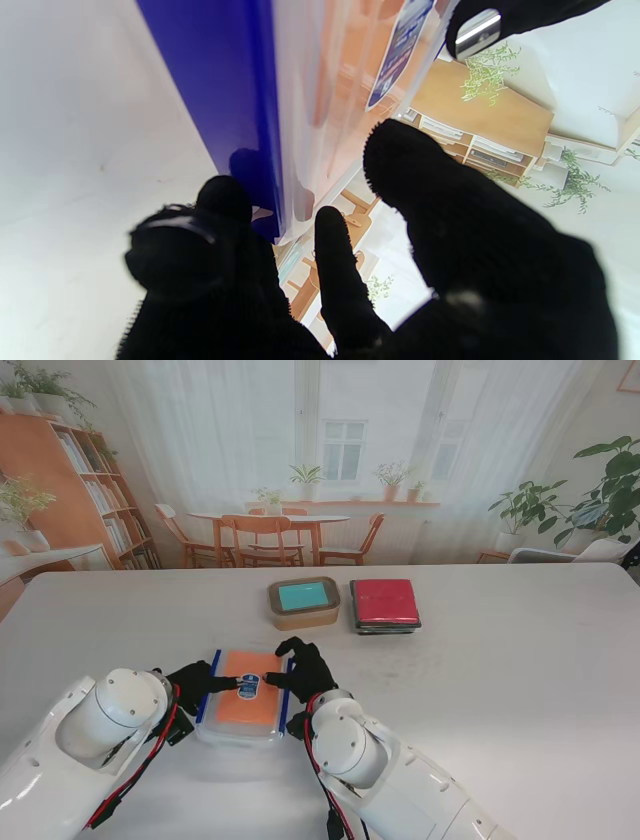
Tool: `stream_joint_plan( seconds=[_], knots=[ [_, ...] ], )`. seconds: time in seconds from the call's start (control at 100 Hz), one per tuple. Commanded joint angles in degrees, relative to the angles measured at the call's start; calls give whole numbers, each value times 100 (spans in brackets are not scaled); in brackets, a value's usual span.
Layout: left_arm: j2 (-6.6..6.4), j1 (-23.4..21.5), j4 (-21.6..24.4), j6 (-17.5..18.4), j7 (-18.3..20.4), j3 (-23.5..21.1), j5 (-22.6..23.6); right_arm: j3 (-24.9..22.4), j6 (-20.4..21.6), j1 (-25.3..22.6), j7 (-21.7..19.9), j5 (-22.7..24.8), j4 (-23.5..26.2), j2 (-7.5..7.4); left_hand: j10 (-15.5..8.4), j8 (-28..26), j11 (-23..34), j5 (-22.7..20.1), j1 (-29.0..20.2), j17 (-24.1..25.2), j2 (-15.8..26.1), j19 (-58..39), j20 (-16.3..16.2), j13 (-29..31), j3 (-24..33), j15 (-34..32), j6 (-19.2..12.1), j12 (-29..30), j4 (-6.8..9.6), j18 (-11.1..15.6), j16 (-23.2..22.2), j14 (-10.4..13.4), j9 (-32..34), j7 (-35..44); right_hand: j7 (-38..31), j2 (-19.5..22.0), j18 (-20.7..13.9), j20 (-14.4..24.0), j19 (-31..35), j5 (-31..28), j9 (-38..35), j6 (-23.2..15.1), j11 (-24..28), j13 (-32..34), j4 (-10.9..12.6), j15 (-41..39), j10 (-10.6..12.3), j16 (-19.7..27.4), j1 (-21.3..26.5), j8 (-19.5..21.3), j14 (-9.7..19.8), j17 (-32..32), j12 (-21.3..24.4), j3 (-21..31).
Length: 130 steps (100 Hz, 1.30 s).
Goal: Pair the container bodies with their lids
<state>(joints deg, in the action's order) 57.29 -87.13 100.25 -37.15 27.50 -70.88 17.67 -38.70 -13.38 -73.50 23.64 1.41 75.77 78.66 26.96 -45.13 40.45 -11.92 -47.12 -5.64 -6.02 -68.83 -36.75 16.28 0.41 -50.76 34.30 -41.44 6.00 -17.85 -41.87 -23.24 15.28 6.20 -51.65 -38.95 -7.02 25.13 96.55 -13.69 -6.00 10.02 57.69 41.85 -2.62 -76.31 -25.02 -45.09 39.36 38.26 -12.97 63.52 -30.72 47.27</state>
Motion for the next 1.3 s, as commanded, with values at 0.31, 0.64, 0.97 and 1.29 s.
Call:
stream_joint_plan(
  seconds=[0.31,0.64,0.97,1.29],
  knots=[
    [64,143,-170,153,280,163,252,58,182,-111,-161,-47,328,198,-899,-112,61,-681,-125,-21,-163,-168,-86,114,69,-149,-1416,11,94,-76,-1,-14,105,247,307,381,646,-152,-112,678,-219,-1361,60,-145,102,313,965,514,-472,-257,-58,-608,188,-805],
    [77,194,-189,213,235,73,391,-118,-92,-306,-161,454,620,8,-866,-28,-59,-720,63,-57,-124,-184,-98,128,-18,-103,-1469,91,8,-132,23,-53,53,200,548,486,874,-138,87,818,-225,-1721,-31,-334,97,390,987,530,-689,-362,-148,-905,205,-1149],
    [33,327,-199,135,391,82,415,-187,-425,-329,-387,390,654,-54,-846,27,-79,-756,66,-73,-114,-190,-107,144,-17,-106,-1436,110,-13,-134,13,-43,62,198,671,606,967,-172,109,757,-226,-1616,-132,-446,108,494,1002,574,-766,-391,-265,-978,227,-1287],
    [-15,442,-270,1,535,154,414,-215,-590,-292,-461,331,552,-51,-834,66,-101,-770,63,-69,-121,-186,-111,145,-13,-91,-1426,124,-8,-140,12,-59,54,198,860,677,1566,-113,-163,758,-249,-1459,-613,-812,120,876,1019,807,-867,-440,-448,-1501,314,-1292]
  ],
)
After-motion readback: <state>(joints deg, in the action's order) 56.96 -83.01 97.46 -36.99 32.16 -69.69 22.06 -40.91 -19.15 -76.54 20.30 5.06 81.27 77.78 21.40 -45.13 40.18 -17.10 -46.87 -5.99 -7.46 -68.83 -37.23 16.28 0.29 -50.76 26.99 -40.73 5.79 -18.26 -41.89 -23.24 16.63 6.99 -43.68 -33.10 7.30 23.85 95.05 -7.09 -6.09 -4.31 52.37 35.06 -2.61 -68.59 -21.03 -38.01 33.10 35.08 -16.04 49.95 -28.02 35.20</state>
